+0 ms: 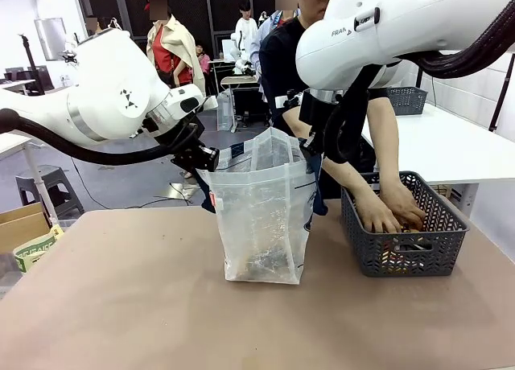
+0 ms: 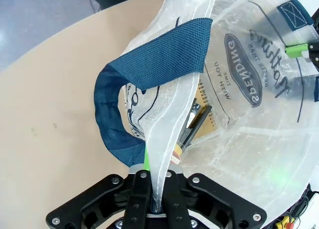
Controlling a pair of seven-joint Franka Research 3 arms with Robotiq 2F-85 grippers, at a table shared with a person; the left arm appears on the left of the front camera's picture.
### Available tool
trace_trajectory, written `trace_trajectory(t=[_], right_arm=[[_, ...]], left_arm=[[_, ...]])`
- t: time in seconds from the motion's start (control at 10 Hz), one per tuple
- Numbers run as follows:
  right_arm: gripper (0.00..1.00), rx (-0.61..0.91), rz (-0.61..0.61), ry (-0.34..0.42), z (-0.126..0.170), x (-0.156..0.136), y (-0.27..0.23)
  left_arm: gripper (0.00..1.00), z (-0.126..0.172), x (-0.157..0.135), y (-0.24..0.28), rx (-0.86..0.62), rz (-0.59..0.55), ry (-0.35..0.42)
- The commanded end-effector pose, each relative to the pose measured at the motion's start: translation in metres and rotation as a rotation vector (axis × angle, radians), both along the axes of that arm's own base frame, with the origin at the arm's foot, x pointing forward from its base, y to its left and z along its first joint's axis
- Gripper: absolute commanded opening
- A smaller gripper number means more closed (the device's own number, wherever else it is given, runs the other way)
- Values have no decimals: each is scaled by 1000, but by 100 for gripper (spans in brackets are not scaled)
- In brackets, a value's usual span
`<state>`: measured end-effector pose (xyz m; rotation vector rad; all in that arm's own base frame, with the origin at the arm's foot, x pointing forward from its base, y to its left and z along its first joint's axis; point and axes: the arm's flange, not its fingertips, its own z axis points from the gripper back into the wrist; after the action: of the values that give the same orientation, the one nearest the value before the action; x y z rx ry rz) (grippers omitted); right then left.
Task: Transfer purchased items from the store into the shopping bag.
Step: Move the Reusable shopping bag to the right side of the table.
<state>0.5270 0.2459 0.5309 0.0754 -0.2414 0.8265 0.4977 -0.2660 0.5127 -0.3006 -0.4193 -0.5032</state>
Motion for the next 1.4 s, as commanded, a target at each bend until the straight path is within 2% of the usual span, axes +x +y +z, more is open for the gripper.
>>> trace_trajectory(t=[0.0,1.3], right_arm=[[0,-4,-4,0,1,1,0],[0,-4,-4,0,1,1,0]], left_arm=[[0,0,0,0,8,15,-2],[0,0,0,0,8,15,-2]])
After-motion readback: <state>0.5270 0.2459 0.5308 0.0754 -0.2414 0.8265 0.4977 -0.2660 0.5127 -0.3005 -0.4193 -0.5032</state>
